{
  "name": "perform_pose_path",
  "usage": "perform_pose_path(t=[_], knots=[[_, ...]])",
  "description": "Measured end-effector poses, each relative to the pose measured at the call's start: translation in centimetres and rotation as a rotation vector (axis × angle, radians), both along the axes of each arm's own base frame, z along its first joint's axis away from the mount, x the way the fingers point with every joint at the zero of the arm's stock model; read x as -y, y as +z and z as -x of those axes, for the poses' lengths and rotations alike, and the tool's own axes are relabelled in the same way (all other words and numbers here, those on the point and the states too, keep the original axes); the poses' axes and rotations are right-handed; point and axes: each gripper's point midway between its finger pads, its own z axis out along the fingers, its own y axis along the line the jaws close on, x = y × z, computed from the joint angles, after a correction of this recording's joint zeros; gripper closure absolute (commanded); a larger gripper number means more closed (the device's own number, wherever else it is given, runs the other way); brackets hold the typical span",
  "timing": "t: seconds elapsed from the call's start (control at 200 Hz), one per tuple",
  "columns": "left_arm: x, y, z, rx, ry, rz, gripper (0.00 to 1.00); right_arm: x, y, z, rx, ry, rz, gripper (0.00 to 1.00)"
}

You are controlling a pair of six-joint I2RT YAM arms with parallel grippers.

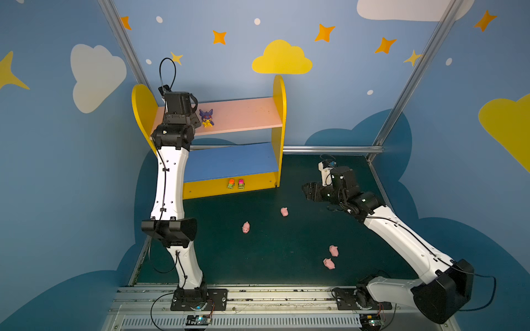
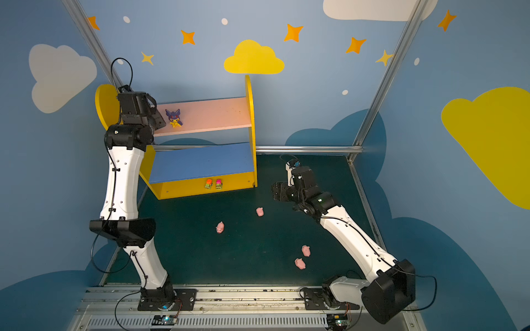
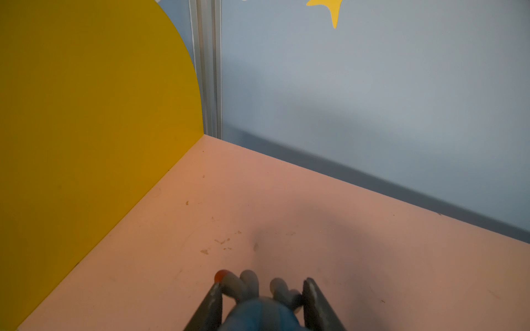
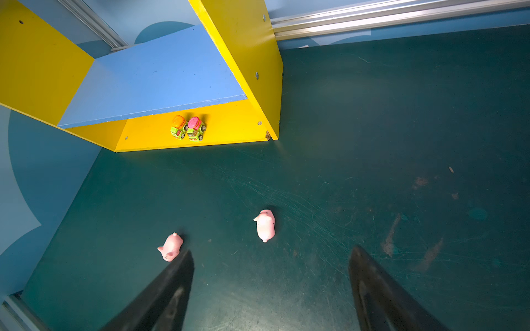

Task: Place and organize the plastic toys onto the shelf
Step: 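Lower the figure onto the pink top shelf beside the purple figure, open left gripper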

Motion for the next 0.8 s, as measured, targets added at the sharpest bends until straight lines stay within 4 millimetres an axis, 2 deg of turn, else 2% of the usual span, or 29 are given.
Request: perform_pose_path(t=[0.801], knots=[[-0.04, -0.45, 0.22, -0.025, 0.0, -0.024, 0.45, 0.01, -0.01, 0.0, -0.002, -0.003, -0.002, 0.17]])
